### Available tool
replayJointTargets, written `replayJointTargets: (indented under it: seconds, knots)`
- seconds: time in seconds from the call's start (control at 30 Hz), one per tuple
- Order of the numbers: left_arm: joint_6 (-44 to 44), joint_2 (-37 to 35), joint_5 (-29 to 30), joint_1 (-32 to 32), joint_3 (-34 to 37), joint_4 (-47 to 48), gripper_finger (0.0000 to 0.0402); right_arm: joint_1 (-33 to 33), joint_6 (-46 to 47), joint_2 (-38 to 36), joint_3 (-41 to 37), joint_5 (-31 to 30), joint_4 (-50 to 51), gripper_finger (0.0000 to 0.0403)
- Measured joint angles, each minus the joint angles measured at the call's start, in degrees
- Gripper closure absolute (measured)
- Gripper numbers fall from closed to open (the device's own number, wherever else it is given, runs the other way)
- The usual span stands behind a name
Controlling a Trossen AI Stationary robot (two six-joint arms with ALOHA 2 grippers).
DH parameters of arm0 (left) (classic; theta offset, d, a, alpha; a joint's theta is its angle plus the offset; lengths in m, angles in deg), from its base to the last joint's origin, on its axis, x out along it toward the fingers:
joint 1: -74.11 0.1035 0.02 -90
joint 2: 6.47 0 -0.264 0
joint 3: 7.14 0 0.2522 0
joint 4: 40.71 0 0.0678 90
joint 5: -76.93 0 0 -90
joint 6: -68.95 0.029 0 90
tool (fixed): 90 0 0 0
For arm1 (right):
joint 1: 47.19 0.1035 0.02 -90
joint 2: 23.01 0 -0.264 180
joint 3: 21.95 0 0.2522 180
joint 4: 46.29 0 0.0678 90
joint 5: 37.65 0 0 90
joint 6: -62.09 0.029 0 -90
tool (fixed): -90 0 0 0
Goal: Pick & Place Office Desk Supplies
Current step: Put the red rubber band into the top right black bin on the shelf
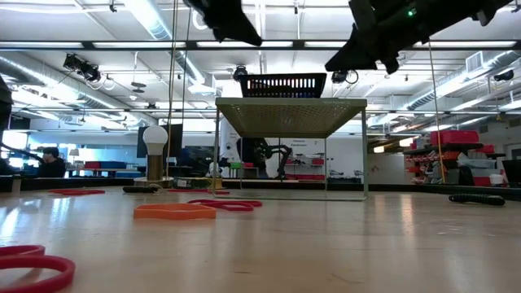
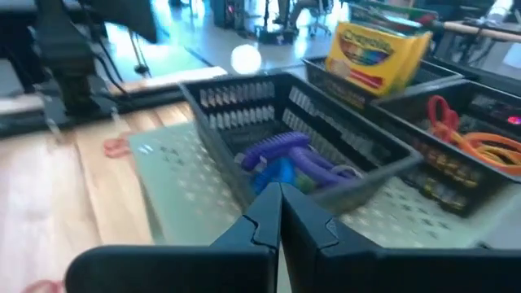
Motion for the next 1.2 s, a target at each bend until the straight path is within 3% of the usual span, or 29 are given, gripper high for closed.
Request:
replayJointTargets:
  seconds: [0.13, 0.3, 0.43, 0.53, 0.87, 1.2]
  knots:
    - [-2.93, -3.72, 0.48, -3.27, 7.6, -6.9, 0.0394, -0.07, -0.04, -3.32, -0.04, 1.11, 3.68, 0.0391]
    - [-5.86, -8.92, 0.82, -9.41, 21.13, -25.43, 0.0392, 2.91, 0.7, -11.28, 0.02, 4.63, 11.27, 0.0392]
    - [-8.6, -10.47, 3.46, -13.79, 31.92, -42.85, 0.0392, 7.77, 7.02, -15.43, 0.07, 5.47, 19.72, 0.0392]
    - [-10.26, -10.18, 5.34, -16.47, 37.88, -50.13, 0.0391, 12.46, 12.52, -15.37, 0.02, 6.23, 25.12, 0.0392]
    - [-20.38, -0.47, 6.99, -22.48, 41.13, -46.75, 0.0377, 25.14, 29.76, -2.96, 0.02, 7.44, 27.32, 0.0392]
    - [-26.48, 12.52, 8.55, -23.74, 38.76, -46.45, 0.0266, 25.66, 33.04, 9.06, 0.02, 7.45, 17.9, 0.0392]
